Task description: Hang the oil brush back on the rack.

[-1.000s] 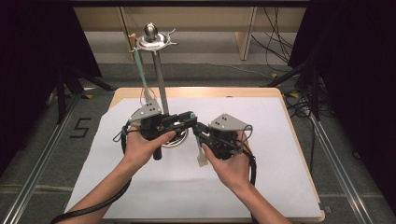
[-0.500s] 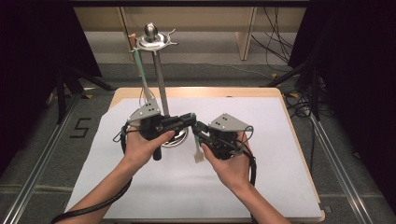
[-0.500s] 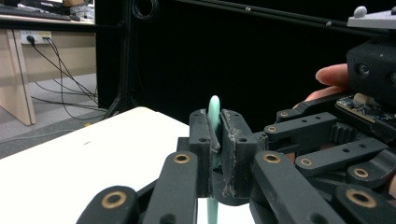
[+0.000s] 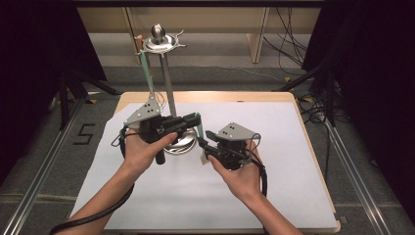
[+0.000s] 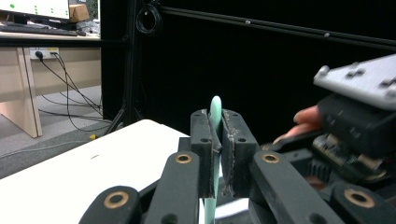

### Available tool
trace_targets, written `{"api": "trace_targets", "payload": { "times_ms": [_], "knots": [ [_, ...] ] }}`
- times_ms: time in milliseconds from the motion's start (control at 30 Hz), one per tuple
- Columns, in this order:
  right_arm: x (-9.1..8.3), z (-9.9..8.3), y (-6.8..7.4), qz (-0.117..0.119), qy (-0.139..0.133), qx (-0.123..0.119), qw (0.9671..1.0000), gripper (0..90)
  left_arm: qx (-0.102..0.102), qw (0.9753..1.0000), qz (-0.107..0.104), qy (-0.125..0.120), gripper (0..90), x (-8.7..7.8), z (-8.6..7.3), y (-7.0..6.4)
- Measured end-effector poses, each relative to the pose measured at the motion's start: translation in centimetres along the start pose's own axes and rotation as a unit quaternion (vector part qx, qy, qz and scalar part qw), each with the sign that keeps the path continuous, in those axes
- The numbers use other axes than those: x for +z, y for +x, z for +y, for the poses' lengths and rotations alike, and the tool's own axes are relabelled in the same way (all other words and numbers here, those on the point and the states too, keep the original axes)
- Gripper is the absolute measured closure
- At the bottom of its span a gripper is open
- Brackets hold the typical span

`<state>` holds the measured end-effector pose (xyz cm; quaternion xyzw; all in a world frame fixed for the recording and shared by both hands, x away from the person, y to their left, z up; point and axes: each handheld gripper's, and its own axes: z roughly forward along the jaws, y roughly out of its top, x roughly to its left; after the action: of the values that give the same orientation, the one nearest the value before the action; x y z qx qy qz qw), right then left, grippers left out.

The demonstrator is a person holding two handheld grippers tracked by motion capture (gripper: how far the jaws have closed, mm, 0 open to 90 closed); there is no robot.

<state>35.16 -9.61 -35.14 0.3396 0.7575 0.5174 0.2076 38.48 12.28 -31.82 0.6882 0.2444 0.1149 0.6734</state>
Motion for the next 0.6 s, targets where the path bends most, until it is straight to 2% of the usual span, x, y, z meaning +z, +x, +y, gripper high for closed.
{"api": "trace_targets", "payload": {
  "times_ms": [33, 67, 100, 133, 167, 200, 233, 300, 367, 400, 433, 500, 567, 600],
  "knots": [
    [0.23, -0.16, 0.06, 0.005, -0.005, 0.001, 1.0, 66.1, 0.001, 1.0, 0.001, 0.0, 83.4, -0.04, 0.08, -0.02],
    [0.19, -0.21, 0.03, 0.003, 0.003, -0.003, 1.0, 67.0, 0.003, 1.0, 0.001, 0.0, 83.4, -0.08, 0.18, 0.0],
    [0.23, -0.31, 0.13, 0.007, 0.007, 0.007, 0.9999, 67.8, 0.002, 1.0, 0.0, -0.001, 83.4, -0.11, 0.25, -0.02],
    [0.41, -0.42, 0.3, -0.003, -0.003, 0.007, 1.0, 68.2, 0.003, 1.0, 0.0, -0.001, 83.4, -0.16, 0.33, -0.02],
    [0.3, -0.37, 0.14, 0.004, 0.006, -0.003, 1.0, 68.7, 0.004, 1.0, 0.001, -0.002, 83.4, -0.18, 0.42, -0.05],
    [0.3, -0.44, 0.31, 0.009, 0.01, 0.013, 0.9998, 69.4, 0.004, 1.0, 0.001, -0.003, 83.4, -0.2, 0.48, -0.06],
    [0.34, -0.46, 0.18, 0.011, 0.01, 0.004, 0.9999, 70.0, 0.005, 1.0, 0.001, -0.002, 83.4, -0.22, 0.52, -0.05],
    [0.35, -0.49, 0.07, 0.007, 0.007, -0.002, 0.9999, 71.3, 0.004, 1.0, -0.001, -0.003, 83.4, -0.23, 0.59, -0.11],
    [0.39, -0.48, 0.26, 0.003, 0.002, 0.009, 1.0, 73.4, 0.003, 1.0, -0.002, -0.004, 83.4, -0.21, 0.63, -0.2],
    [0.35, -0.39, 0.09, -0.002, -0.002, -0.005, 1.0, 75.5, 0.009, 0.9999, -0.004, -0.004, 83.4, -0.21, 0.68, -0.14],
    [0.44, -0.4, 0.16, -0.006, -0.008, -0.001, 1.0, 76.9, 0.003, 1.0, -0.005, -0.007, 83.4, -0.17, 0.67, -0.26],
    [0.28, -0.32, 0.13, 0.002, 0.005, -0.003, 1.0, 80.6, 0.002, 1.0, -0.005, -0.006, 83.4, -0.13, 0.69, -0.31],
    [0.25, -0.34, 0.36, -0.004, 0.002, 0.002, 1.0, 81.8, 0.004, 0.9999, -0.009, -0.006, 83.3, -0.03, 0.72, -0.25],
    [0.03, -0.23, 0.35, 0.003, 0.016, -0.001, 0.9999, 82.4, 0.002, 1.0, -0.008, -0.004, 83.1, 0.03, 0.74, -0.3]
  ]
}}
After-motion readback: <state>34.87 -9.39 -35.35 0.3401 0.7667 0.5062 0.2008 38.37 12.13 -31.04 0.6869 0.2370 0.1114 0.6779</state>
